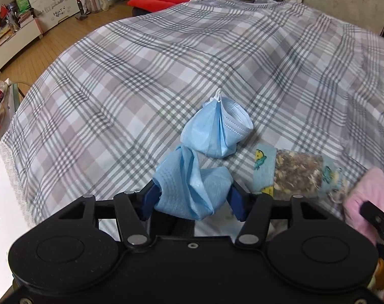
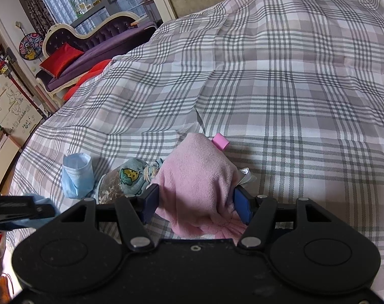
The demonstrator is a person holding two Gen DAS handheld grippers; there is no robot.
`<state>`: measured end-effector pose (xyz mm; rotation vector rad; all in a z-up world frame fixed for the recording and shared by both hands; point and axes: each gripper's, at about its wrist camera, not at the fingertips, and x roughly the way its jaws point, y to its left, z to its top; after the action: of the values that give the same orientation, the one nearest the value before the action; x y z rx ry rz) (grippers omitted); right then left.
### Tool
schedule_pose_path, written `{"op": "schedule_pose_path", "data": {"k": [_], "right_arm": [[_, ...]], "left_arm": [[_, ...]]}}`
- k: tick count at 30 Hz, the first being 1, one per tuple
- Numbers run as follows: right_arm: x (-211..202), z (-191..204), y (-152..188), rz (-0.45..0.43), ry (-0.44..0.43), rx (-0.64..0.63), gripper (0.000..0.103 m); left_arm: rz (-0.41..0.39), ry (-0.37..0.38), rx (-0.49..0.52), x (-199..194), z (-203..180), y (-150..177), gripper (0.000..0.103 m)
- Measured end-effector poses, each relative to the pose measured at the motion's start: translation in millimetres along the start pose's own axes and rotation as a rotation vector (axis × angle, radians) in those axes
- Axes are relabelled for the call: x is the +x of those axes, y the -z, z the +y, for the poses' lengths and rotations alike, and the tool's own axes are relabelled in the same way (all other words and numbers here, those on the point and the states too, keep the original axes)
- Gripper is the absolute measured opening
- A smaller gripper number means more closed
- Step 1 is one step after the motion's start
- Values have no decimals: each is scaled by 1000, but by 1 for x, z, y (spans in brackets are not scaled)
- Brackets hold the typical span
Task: Organize soft objects
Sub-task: 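Carry the mask and pink pouch to the gold tray and release both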
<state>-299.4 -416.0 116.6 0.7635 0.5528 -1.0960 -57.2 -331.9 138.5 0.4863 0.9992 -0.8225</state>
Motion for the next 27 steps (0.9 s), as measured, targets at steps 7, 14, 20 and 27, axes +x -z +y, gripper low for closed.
{"op": "schedule_pose_path", "data": {"k": [7, 14, 20, 27], "right_arm": [[-1, 7, 4, -10, 4, -30, 62], [0, 18, 10, -16, 16, -77, 62], [-2, 24, 16, -34, 7, -94, 62], [-16, 29, 28, -129, -2, -95, 61]], "left_arm": [[15, 33, -34, -36, 36, 31, 56], [44, 17, -120, -63, 92, 78, 56], [89, -17, -208, -67, 141, 129, 56], [124, -35, -327, -67, 188, 174, 56]]}}
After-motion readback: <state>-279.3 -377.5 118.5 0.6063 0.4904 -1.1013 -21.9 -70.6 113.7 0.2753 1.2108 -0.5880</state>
